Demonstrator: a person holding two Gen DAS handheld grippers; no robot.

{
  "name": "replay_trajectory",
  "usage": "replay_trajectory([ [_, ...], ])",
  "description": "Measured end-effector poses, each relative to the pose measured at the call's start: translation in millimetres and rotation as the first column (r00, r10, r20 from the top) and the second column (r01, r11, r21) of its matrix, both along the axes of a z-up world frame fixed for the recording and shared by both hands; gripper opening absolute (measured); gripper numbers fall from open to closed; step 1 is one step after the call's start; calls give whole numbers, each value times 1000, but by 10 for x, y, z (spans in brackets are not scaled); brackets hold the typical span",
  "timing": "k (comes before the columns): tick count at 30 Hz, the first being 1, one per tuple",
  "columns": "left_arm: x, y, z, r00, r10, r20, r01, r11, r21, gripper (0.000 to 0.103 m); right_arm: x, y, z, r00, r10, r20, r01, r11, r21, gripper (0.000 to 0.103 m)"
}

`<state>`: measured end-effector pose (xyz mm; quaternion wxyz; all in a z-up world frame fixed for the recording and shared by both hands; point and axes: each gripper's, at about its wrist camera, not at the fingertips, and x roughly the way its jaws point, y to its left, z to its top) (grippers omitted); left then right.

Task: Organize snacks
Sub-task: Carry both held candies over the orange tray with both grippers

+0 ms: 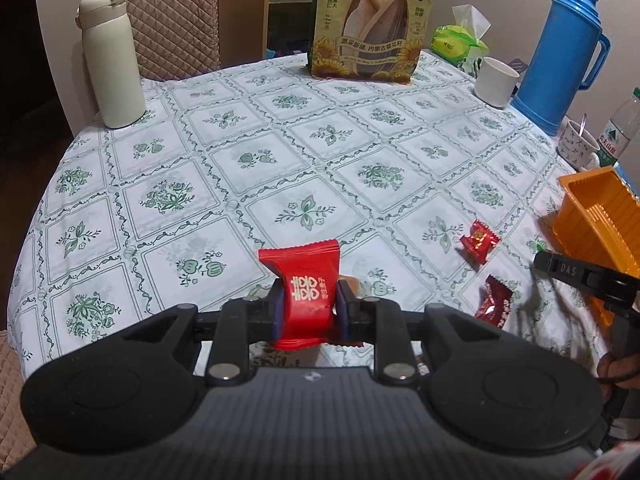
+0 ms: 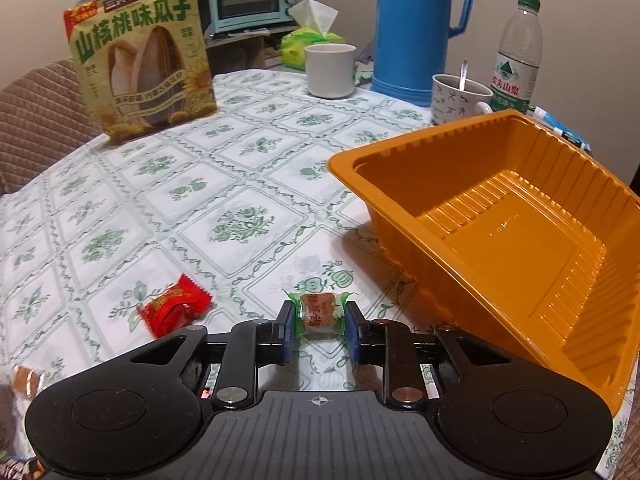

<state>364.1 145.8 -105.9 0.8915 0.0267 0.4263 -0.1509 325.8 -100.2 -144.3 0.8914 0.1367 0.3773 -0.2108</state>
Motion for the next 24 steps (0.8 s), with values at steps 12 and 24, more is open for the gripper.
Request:
replay_trajectory([
  [12,-228,-221,294,999,2,35,-1,1000,-20,23,-269,12,499,991,113,65,-118,990,74,26],
  [24,-753,-784,634,998,13,67,-10,999,-45,23,-775,-364,943,969,214,126,-229,966,119,26],
])
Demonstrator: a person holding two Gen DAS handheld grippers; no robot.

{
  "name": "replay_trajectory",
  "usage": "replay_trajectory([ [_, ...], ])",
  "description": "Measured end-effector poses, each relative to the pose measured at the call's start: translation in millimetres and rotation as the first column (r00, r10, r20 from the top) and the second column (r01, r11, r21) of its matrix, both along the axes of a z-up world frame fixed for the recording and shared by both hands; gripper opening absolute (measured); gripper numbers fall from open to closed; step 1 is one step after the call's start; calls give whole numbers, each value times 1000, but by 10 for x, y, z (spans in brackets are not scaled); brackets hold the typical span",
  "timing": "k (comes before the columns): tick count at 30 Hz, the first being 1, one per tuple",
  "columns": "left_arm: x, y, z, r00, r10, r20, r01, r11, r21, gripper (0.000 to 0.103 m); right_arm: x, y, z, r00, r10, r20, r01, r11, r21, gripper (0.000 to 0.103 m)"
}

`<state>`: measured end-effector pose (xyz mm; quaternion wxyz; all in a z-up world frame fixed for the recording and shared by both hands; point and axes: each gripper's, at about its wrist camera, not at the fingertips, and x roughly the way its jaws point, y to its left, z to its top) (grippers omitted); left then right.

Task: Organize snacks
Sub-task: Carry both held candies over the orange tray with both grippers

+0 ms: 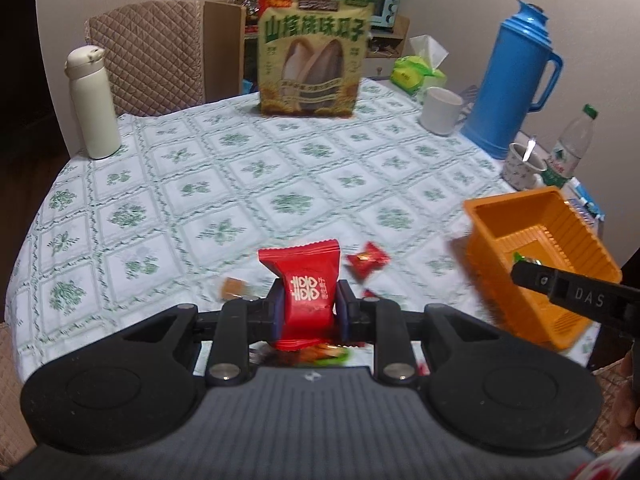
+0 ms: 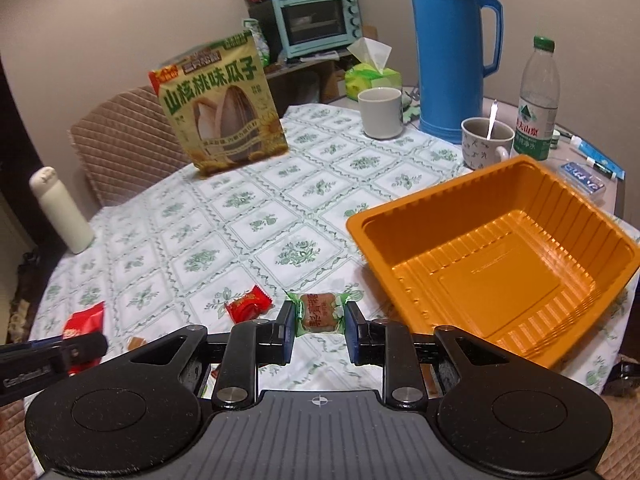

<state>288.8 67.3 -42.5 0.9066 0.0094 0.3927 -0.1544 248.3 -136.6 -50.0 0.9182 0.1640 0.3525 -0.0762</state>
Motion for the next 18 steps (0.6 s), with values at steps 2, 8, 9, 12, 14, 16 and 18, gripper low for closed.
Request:
replay_trajectory([
  [2,-97,-141,46,1000,-2,1,2,1000,-5,23,-88,-99,64,1000,22,8,-22,1000,3,26],
  [8,-358,-657,181,999,-32,16,32,999,-22,23,-323,-495,183,998,51,21,-52,998,23,26],
  [9,-395,-753,196,999,-40,18,40,999,-24,23,-356,-571,196,998,52,22,-53,998,23,26],
  [12,-471,-1045,220,998,-65,21,66,997,-31,23,-451,-818,221,999,48,22,-48,999,24,26],
  [14,-503,-1236,225,997,-79,20,80,996,-35,23,-502,-987,226,999,43,21,-43,999,25,26],
  [16,-524,-1413,221,995,-93,22,94,995,-40,23,-534,-1161,226,999,40,15,-41,999,27,26],
  [18,-534,-1587,208,995,-102,21,102,994,-43,23,-552,-1301,219,999,36,13,-36,999,25,26],
])
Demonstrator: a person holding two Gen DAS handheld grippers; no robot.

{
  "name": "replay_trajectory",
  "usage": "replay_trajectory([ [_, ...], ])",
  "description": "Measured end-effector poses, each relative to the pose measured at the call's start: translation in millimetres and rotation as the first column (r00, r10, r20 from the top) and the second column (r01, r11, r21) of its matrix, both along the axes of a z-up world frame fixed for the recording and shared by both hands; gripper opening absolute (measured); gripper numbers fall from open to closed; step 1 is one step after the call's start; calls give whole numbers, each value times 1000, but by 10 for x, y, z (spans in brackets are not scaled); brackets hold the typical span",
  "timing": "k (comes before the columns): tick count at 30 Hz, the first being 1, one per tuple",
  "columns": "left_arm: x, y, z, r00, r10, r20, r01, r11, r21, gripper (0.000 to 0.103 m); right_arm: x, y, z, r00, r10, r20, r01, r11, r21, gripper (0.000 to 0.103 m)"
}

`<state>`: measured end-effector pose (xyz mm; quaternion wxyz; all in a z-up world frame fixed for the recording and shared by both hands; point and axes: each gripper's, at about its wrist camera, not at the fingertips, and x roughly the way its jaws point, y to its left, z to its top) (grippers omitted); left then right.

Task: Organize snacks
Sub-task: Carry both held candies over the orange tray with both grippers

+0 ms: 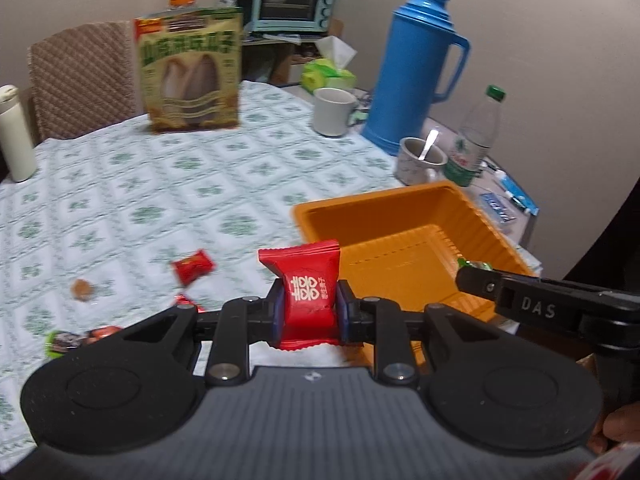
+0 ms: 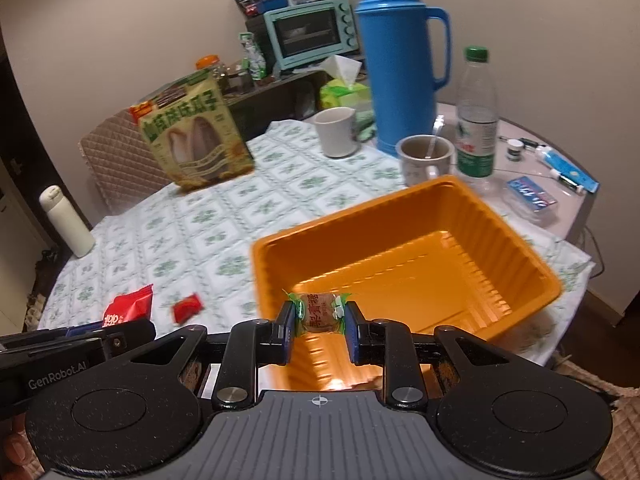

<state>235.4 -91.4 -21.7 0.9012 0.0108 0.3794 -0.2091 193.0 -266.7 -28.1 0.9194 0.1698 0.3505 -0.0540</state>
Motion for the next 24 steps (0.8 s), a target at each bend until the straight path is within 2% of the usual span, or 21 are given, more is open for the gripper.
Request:
replay_trajectory([
  [10,56,-645,-149,999,6,-36,-6,1000,-1,23,85,-739,-132,999,43,-2,-43,999,15,26],
  [15,141,-890,-255,998,27,-58,-27,1000,9,23,192,-969,-290,995,92,-30,-91,995,27,26],
  [24,322,-1203,-422,995,52,-86,-49,998,32,23,359,-1268,-471,992,116,-57,-113,992,47,26],
])
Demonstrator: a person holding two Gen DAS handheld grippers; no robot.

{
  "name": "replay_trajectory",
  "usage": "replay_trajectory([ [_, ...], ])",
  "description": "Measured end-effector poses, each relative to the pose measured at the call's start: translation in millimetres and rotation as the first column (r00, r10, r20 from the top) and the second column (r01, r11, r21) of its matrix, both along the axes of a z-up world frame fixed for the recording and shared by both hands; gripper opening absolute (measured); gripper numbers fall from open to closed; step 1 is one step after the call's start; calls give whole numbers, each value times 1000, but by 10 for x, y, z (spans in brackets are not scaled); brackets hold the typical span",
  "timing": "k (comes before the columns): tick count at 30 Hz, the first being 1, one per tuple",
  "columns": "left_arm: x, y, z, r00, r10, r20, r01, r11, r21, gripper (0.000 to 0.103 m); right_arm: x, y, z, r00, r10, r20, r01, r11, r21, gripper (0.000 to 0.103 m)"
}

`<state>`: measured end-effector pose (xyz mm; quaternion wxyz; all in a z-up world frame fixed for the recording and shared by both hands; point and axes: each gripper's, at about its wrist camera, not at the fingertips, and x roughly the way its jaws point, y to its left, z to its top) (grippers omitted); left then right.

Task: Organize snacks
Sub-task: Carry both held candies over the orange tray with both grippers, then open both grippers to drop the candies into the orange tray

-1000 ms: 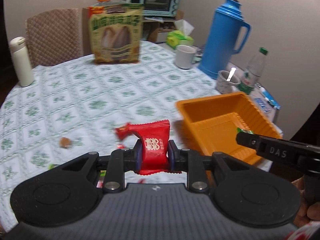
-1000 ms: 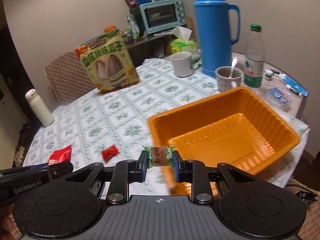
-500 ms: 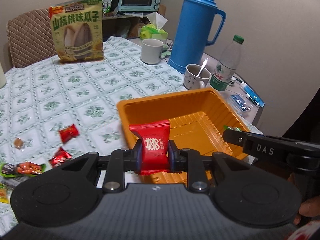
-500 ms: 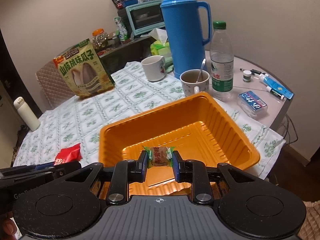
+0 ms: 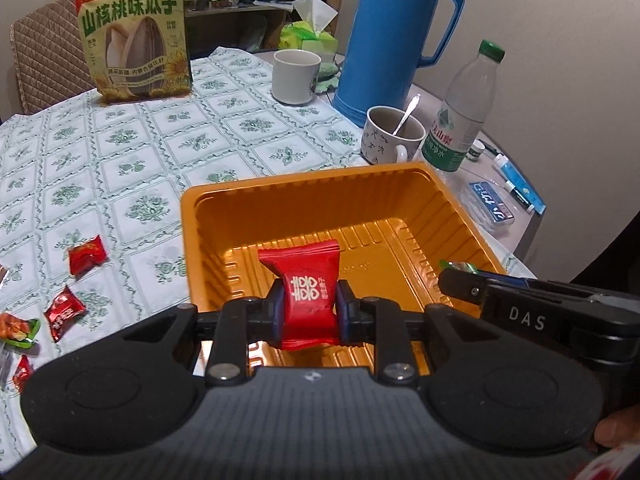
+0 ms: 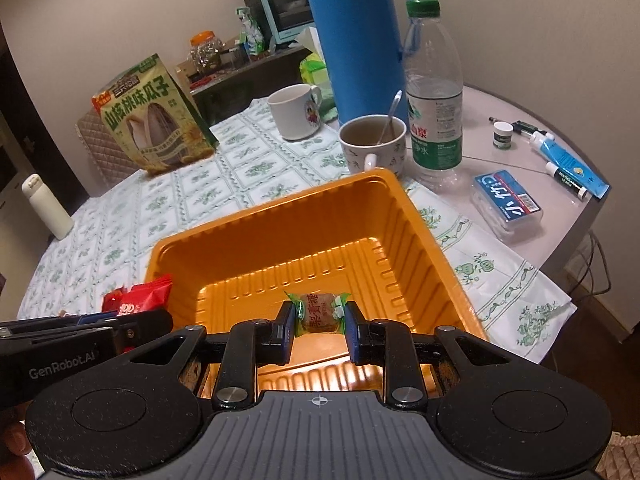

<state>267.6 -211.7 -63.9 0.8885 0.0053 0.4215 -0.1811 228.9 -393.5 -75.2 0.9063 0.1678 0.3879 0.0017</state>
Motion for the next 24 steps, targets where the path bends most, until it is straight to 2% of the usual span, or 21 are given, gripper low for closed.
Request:
replay_trajectory([
  [3,47,-63,-36,1000,0,-10,0,1000,-4,24,41,-58,-17,1000,2,-2,-2,1000,3,26],
  [8,91,-137,-84,1000,-6,-19,6,1000,-1,34,99,-136,-39,1000,4,-5,-4,1000,13,26],
  [20,-21,-58,-91,1000,-4,-22,5,1000,22,34,194,-192,-98,999,50,-4,-50,999,19,26],
  [22,-44,-37,-67,1000,0,-17,0,1000,20,34,213,-186,-90,998,55,8,-56,998,21,34],
  [24,-69,-9,-41,1000,4,-9,-3,1000,20,35,208,-196,-69,998,51,25,-51,998,35,67],
])
